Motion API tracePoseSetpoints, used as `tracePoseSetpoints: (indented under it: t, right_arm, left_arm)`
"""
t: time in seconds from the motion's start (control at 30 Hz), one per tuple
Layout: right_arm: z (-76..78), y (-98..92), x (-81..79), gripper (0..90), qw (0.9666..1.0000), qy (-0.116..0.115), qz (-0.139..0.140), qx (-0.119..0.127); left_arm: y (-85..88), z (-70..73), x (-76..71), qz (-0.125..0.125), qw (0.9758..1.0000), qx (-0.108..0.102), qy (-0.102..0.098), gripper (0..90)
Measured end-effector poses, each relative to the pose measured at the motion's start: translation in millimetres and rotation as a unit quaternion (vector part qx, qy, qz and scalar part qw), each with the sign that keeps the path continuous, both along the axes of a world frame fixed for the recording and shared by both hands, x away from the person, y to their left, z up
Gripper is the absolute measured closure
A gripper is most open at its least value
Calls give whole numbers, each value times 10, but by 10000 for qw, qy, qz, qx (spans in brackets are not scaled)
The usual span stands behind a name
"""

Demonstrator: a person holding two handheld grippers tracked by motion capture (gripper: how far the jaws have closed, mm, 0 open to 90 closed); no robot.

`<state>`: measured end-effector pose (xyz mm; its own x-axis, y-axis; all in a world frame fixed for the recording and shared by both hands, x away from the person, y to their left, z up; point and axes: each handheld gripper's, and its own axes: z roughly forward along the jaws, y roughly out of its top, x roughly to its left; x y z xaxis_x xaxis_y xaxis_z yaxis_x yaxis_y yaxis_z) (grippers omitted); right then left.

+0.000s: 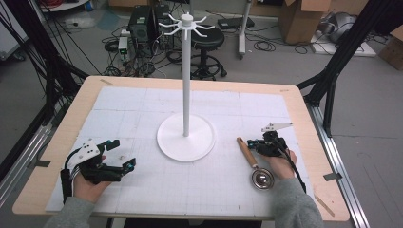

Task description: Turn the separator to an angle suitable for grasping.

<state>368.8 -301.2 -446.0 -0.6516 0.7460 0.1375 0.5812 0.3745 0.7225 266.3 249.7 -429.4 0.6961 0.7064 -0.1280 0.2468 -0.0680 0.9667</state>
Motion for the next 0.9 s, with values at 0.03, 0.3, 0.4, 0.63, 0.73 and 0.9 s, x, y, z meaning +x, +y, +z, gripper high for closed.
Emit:
tracePoseSetpoints:
  t: [0.03,0.3,0.4,0.63,0.73,0.9]
  right_arm:
    - [-1,7,10,900,10000,9,22,-1]
    - [-2,38,21,900,9999,-2,111,-14]
    - [1,56,15,900,9999,-19,119,-52]
    - [1,94,7,900,9996,6,263,-41]
    - [10,126,7,900,9994,-13,333,-87]
    - [11,142,2,900,9993,3,353,-94]
  left_arm:
    - [1,-1,1,0,10000,3,-2,18]
    - [2,-5,9,5,10000,40,4,18]
    - [1,-4,6,7,10000,61,-4,18]
    - [8,-3,6,77,9999,77,-37,18]
    - [3,-4,5,53,9999,85,-34,17]
    - [5,-1,2,18,10000,46,-53,18]
